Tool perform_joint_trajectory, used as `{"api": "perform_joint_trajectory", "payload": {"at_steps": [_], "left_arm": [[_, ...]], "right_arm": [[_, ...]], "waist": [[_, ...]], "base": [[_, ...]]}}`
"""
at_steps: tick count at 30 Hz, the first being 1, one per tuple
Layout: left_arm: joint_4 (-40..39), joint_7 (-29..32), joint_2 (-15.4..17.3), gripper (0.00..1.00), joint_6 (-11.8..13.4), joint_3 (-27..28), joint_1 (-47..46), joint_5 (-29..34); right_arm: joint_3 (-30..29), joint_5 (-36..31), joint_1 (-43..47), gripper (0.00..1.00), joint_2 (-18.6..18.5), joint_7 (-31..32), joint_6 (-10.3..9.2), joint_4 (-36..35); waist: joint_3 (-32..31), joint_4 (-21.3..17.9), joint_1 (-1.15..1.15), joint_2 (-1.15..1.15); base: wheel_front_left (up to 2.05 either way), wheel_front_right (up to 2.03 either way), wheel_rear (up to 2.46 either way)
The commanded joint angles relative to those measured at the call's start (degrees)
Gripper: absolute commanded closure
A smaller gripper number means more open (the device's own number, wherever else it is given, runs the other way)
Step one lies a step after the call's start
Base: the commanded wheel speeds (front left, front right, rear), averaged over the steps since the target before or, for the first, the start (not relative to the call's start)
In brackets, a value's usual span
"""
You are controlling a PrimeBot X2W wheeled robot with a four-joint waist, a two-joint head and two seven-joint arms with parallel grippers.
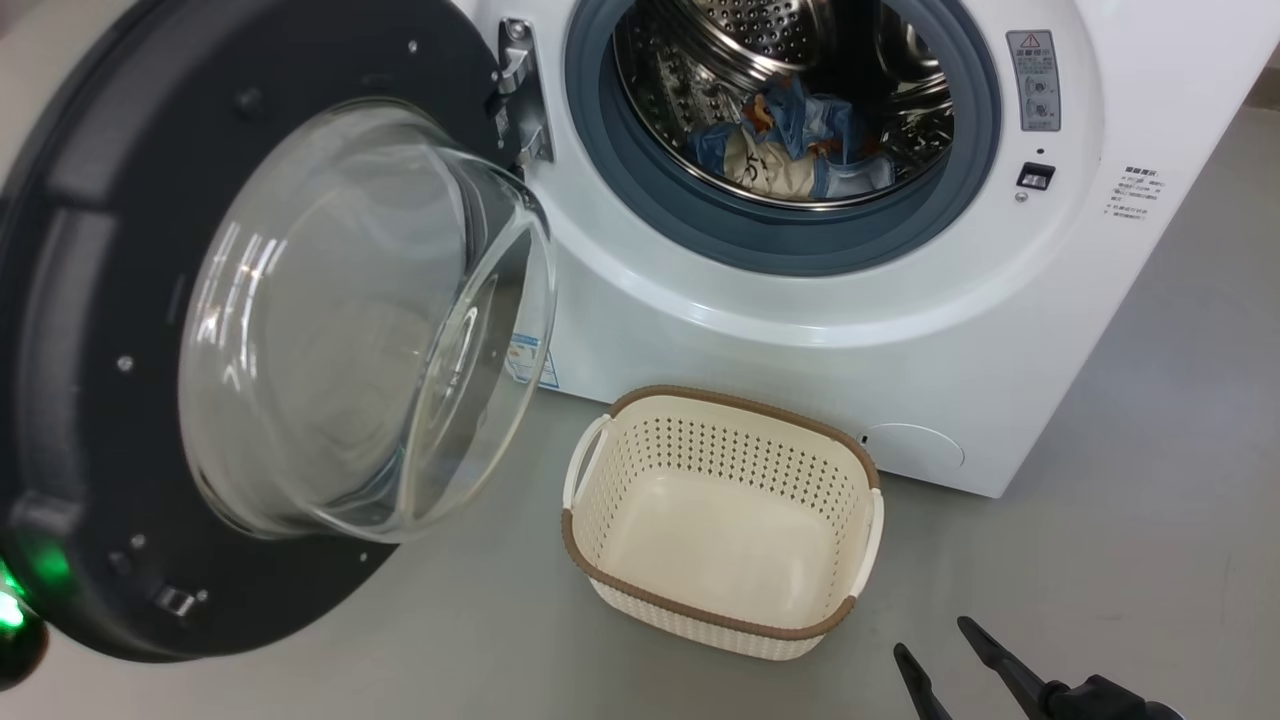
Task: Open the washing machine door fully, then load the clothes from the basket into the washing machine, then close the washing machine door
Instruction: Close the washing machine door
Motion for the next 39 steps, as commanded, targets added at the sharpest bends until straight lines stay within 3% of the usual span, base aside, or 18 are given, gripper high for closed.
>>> {"api": "perform_joint_trajectory", "payload": {"at_steps": [1,6,12,22,31,39], "left_arm": [[-3.1,1.8,0.6,1.00,-0.2,0.0,0.7,-0.5],[-10.4,5.7,-2.4,1.00,0.9,-2.1,4.4,-0.7],[-24.1,8.4,-6.9,1.00,4.9,-3.5,10.3,-2.0],[-44.3,4.1,-14.6,1.00,9.5,-8.9,17.0,-0.2],[-48.6,-3.8,-15.6,1.00,9.3,-18.4,18.7,-2.0],[-45.0,-11.9,-15.7,1.00,6.3,-27.1,15.6,-3.4]], "right_arm": [[0.9,-0.1,-1.0,0.00,-0.2,-0.3,0.09,-1.4],[0.4,-0.3,-1.0,0.00,0.8,-0.3,0.09,-1.6],[-0.5,-0.4,-0.9,0.00,2.4,-0.3,0.09,-1.9],[-0.5,-0.6,-1.1,0.00,5.3,-0.3,0.09,-1.8],[-0.6,-0.6,-1.1,0.00,5.8,-0.3,0.09,-1.8],[-0.3,-0.5,-1.8,0.00,6.0,-0.3,0.09,-1.7]], "waist": [[-0.2,0.1,0.00,0.00],[-0.7,-0.3,0.00,0.00],[-1.0,-1.7,0.00,0.00],[-1.6,-5.7,0.00,0.00],[-2.1,-9.9,0.00,0.00],[-1.4,-13.2,0.00,0.00]], "base": [[0.00,0.00,0.00],[0.00,0.00,0.00],[0.00,0.00,0.00],[0.00,0.00,0.00],[0.00,0.00,0.00],[0.00,0.00,0.00]]}}
